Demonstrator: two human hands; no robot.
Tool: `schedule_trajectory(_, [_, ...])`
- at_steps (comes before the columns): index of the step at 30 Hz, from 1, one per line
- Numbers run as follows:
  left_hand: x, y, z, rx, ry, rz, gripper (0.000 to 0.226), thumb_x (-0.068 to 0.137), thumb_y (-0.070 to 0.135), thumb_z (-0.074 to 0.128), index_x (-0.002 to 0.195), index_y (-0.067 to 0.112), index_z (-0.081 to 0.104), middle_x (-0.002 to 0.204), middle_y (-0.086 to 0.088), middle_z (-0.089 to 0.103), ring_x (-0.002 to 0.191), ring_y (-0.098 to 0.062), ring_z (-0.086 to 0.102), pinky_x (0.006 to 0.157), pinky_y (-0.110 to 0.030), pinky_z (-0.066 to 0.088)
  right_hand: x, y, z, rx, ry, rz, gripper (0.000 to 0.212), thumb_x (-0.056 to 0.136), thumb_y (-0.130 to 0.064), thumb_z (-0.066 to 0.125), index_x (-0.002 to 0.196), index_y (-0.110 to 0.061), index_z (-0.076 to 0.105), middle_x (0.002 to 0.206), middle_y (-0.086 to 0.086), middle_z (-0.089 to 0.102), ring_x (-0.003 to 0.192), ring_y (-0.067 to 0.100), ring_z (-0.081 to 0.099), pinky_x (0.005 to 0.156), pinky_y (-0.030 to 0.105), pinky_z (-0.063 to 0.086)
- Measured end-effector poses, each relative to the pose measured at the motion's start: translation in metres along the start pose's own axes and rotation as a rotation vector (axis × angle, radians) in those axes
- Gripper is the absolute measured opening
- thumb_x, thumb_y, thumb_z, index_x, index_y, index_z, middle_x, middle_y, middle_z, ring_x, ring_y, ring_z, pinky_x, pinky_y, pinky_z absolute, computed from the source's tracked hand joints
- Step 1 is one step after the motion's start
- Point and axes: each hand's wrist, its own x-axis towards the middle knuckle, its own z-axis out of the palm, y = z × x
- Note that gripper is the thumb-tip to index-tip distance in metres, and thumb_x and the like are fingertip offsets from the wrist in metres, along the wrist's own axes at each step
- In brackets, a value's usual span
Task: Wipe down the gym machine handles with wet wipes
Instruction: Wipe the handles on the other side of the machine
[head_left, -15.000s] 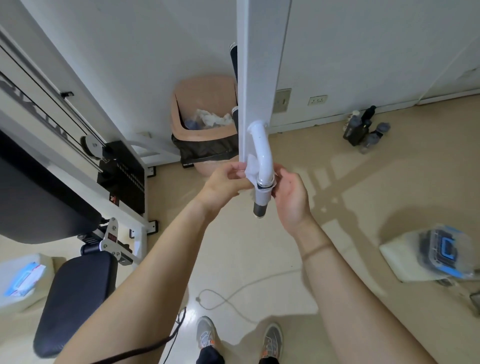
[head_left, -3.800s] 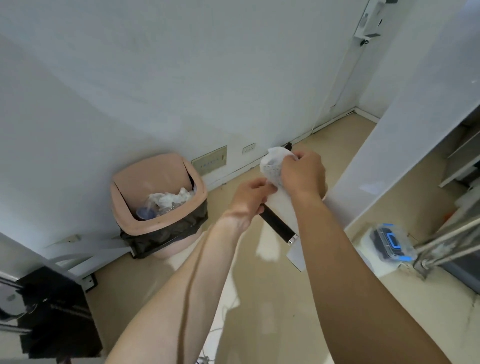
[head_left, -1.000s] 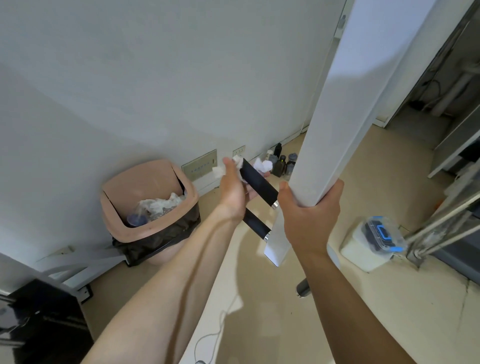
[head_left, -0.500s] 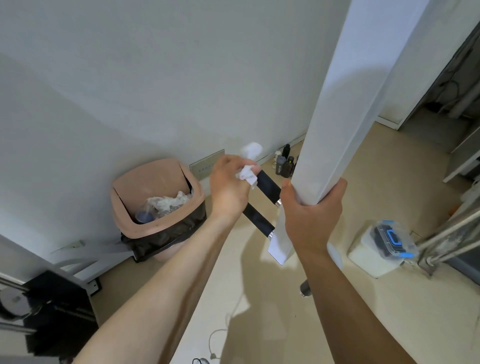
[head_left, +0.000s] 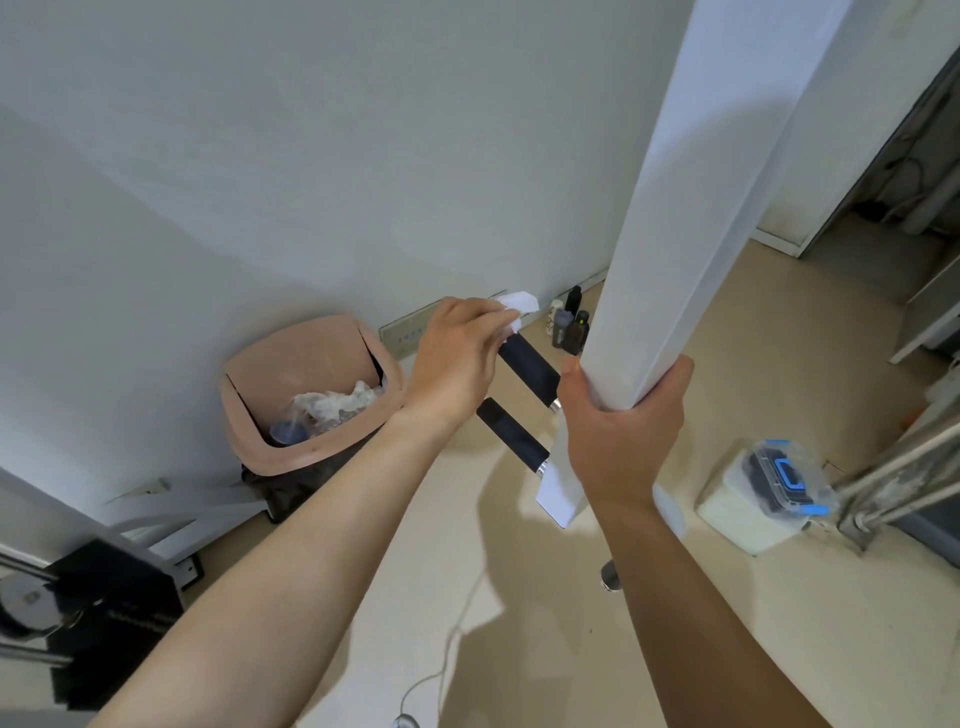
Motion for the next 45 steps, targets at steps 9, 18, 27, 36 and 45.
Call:
schedule_trajectory(9, [0.008, 0.014, 0.007, -0.079, -0.098, 0.065, 0.021, 0.091, 0.005, 0.059, 0.092, 0.012, 0.080, 0.088, -0.004, 0.074, 0.083, -0.029, 0.056, 0.075, -0.037, 0.046, 0.007, 0.003, -0.001, 0.013, -0.002, -0.017, 0.054, 0.069, -0.027, 0.086, 0.090, -0.022, 0.037, 0.072, -0.013, 0.048, 0.064, -0.004, 0.051, 0.055, 0.007, 0.038])
schedule_trajectory(18, [-0.028, 0.042, 0.022, -0.193, -0.089, 0.179, 0.032, 0.083, 0.007, 0.047, 0.085, 0.007, 0.079, 0.079, -0.005, 0.071, 0.074, -0.023, 0.055, 0.066, -0.024, 0.042, 0.010, 0.006, -0.001, 0.013, 0.002, -0.017, 0.055, 0.064, -0.041, 0.081, 0.090, -0.024, 0.036, 0.072, -0.012, 0.048, 0.063, 0.002, 0.050, 0.054, 0.015, 0.040])
schedule_trajectory(27, [0.013, 0.005, 0.017, -0.056, 0.125, -0.144, 0.018, 0.095, 0.009, 0.061, 0.102, 0.008, 0.078, 0.100, -0.008, 0.071, 0.096, -0.029, 0.063, 0.088, -0.040, 0.052, 0.012, 0.010, 0.001, -0.013, 0.008, -0.040, 0.056, 0.069, -0.032, 0.085, 0.097, -0.026, 0.037, 0.077, -0.026, 0.052, 0.071, -0.004, 0.054, 0.061, 0.021, 0.045])
schedule_trajectory(36, [-0.036, 0.040, 0.046, -0.285, 0.182, -0.083, 0.015, 0.090, 0.001, 0.063, 0.091, 0.006, 0.077, 0.096, -0.007, 0.068, 0.083, -0.011, 0.059, 0.074, -0.018, 0.049, 0.017, 0.009, 0.000, 0.017, 0.012, -0.065, 0.055, 0.067, -0.040, 0.081, 0.096, -0.024, 0.037, 0.076, -0.019, 0.051, 0.068, -0.004, 0.054, 0.060, 0.022, 0.048])
schedule_trajectory(45, [-0.007, 0.066, 0.037, -0.829, 0.431, -0.877, 0.005, 0.092, 0.005, 0.065, 0.089, 0.005, 0.069, 0.068, 0.004, 0.067, 0.061, -0.003, 0.059, 0.066, -0.016, 0.048, 0.017, 0.011, 0.003, 0.021, 0.025, -0.046, 0.054, 0.067, -0.040, 0.080, 0.095, -0.026, 0.036, 0.076, -0.025, 0.053, 0.067, -0.003, 0.053, 0.061, 0.028, 0.049])
